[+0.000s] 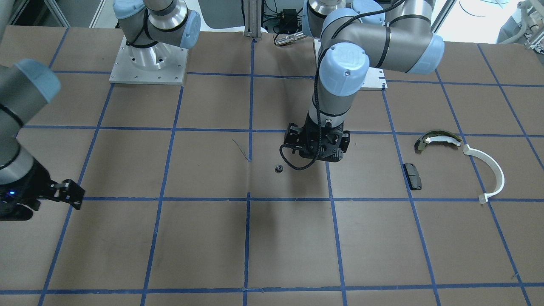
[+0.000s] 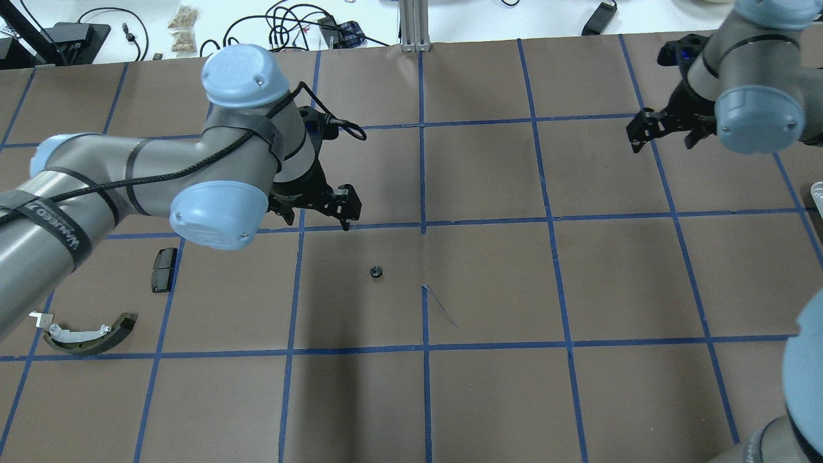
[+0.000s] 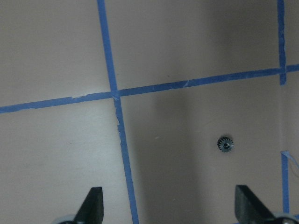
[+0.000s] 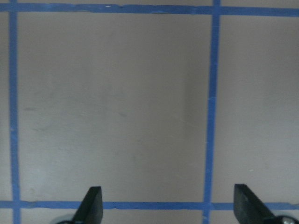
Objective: Place bearing gear from tray to pile
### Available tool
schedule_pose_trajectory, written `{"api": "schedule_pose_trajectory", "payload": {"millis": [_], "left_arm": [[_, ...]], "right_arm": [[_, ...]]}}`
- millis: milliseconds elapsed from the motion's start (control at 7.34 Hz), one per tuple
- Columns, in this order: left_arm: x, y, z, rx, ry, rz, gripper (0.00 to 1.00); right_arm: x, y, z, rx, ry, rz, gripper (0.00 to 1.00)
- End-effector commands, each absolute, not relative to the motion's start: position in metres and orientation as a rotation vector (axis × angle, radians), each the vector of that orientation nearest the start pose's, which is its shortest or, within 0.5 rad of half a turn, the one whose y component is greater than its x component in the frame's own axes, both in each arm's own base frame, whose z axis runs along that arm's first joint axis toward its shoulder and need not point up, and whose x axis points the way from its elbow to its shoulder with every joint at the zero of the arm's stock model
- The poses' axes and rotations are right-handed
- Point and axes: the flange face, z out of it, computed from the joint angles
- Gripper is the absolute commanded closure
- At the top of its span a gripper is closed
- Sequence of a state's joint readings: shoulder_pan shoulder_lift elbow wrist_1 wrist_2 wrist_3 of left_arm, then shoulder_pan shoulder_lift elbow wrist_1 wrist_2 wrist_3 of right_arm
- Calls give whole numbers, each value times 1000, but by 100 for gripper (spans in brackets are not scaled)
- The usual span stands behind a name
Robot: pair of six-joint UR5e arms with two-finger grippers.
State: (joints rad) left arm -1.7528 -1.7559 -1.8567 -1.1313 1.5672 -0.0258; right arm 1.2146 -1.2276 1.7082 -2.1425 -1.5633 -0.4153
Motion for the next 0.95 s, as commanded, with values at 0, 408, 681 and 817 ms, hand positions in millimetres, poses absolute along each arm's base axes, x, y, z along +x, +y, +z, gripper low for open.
{"api": "schedule_pose_trajectory", "payload": {"millis": [0,408,681,817], "left_arm": [[-259,-487,248,269,3124,79,0],[-287,-480,201,305,3116,95,0],[-286,-478,187,318,3113,107,3],[-286,-477,179,330,3107,127,6]], "right_arm": [[-194,-585,294,-146,3174,-141,0],[-298,-547,298,72,3205,-143,0],[-385,-542,299,187,3224,-170,0],[-409,-559,274,49,3215,-156,0]]}}
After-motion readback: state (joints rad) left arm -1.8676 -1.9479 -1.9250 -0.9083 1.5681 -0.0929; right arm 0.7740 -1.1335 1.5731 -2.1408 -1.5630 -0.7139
